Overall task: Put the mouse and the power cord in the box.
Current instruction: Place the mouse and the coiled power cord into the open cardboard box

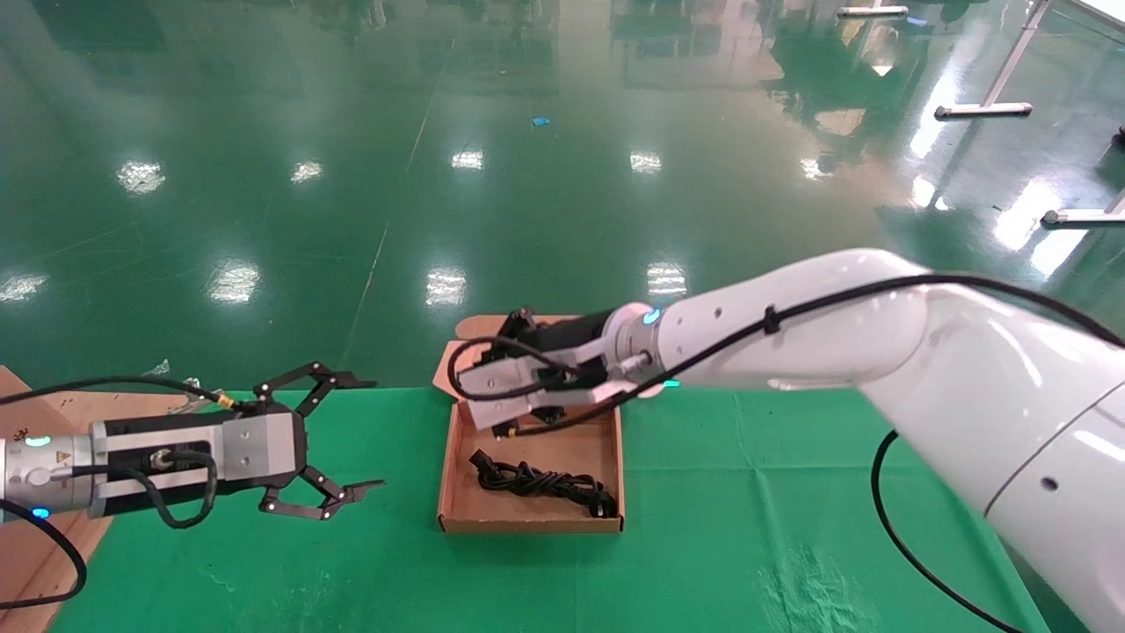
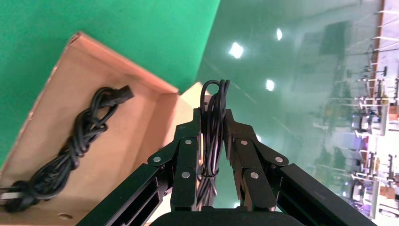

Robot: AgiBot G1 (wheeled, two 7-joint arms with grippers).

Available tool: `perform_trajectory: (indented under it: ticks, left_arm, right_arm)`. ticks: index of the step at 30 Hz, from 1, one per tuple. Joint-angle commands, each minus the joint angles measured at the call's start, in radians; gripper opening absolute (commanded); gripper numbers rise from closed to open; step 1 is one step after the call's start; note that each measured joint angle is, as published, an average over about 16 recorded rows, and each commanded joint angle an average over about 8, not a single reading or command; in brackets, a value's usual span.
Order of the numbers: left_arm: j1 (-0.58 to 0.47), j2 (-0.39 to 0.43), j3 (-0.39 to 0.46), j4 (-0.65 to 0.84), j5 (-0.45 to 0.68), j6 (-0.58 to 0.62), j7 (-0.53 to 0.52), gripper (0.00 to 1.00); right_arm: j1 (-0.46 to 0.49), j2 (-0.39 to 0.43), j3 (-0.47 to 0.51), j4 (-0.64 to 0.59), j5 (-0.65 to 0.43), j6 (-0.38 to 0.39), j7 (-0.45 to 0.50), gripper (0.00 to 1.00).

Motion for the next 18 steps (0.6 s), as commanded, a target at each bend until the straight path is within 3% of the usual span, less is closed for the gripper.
perform_trajectory:
  ticks: [1, 18]
  left_arm:
    - [0.006, -0.004, -0.001, 0.01, -0.001, -0.012, 0.01, 1.0]
    - [0.018, 0.007, -0.011, 0.028, -0.015, -0.048, 0.02, 1.0]
  right_arm:
    - [-0.008, 0.001, -0.037, 0.009, 0.01, 0.021, 0.017, 0.0]
    - [0.021, 0.001, -0.168, 0.009, 0.079, 0.1, 0.068, 0.0]
